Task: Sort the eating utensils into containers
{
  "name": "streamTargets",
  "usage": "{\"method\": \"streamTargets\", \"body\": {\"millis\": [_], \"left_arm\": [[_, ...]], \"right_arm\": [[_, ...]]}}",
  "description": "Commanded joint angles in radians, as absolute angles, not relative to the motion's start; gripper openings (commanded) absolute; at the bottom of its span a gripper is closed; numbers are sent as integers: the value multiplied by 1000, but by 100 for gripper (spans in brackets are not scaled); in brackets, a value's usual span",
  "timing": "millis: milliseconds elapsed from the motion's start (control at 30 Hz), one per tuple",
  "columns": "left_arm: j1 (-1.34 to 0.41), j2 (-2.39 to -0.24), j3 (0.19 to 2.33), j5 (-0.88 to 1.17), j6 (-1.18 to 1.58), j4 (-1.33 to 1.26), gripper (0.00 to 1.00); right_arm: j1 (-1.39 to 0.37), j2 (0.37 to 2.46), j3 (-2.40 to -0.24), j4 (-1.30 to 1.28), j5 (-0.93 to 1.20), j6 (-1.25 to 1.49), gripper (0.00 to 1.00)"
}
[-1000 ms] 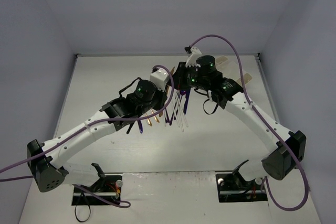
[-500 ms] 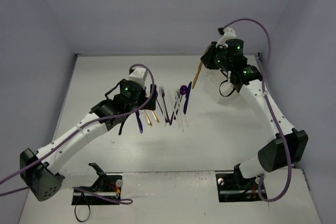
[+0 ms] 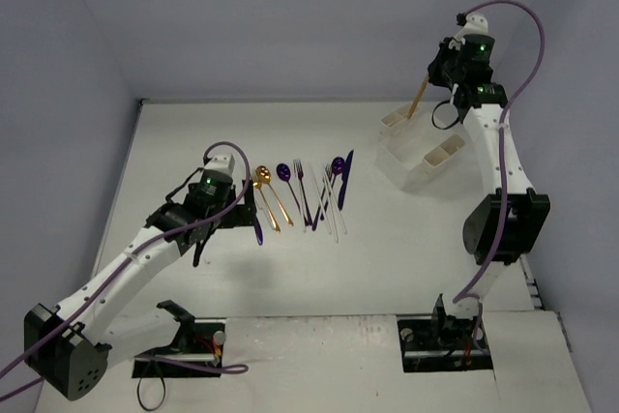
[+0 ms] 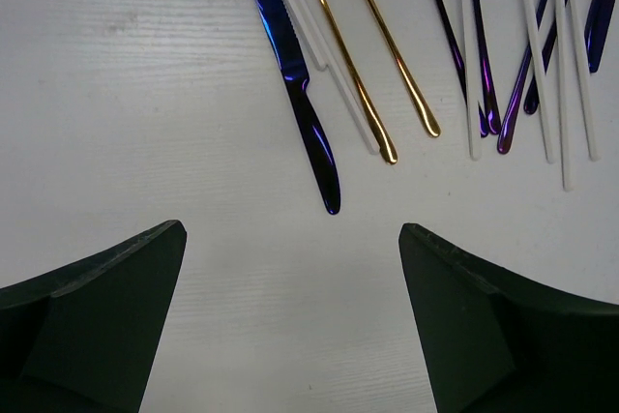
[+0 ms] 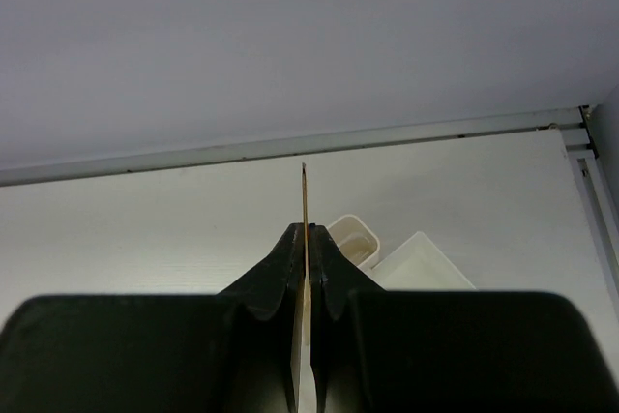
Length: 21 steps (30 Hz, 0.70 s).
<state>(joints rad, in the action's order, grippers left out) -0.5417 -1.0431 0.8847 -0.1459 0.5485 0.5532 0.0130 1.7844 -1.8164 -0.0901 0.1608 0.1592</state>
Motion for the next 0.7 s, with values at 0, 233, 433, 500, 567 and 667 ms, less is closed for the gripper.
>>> {"method": "streamTargets", "body": {"millis": [0, 233, 433, 500, 567, 667], "left_arm": [[-534, -1000, 875, -110, 578, 545, 91], [-531, -986, 857, -111, 574, 544, 91], [-531, -1013, 853, -112, 575, 542, 91], [-531, -1024, 853, -112, 577, 538, 91], [-531, -1029, 851, -110, 577, 531, 91], [-531, -1036, 847, -112, 578, 517, 91]], "right_arm": [[31, 1821, -1913, 6, 164, 146, 0], [49, 1908, -1976, 37, 171, 139, 0], [60, 1951, -2003, 56, 199, 146, 0], [60, 1957, -2014, 60, 215, 152, 0], [60, 1962, -2027, 65, 237, 158, 0], [60, 1971, -2046, 77, 255, 158, 0]]}}
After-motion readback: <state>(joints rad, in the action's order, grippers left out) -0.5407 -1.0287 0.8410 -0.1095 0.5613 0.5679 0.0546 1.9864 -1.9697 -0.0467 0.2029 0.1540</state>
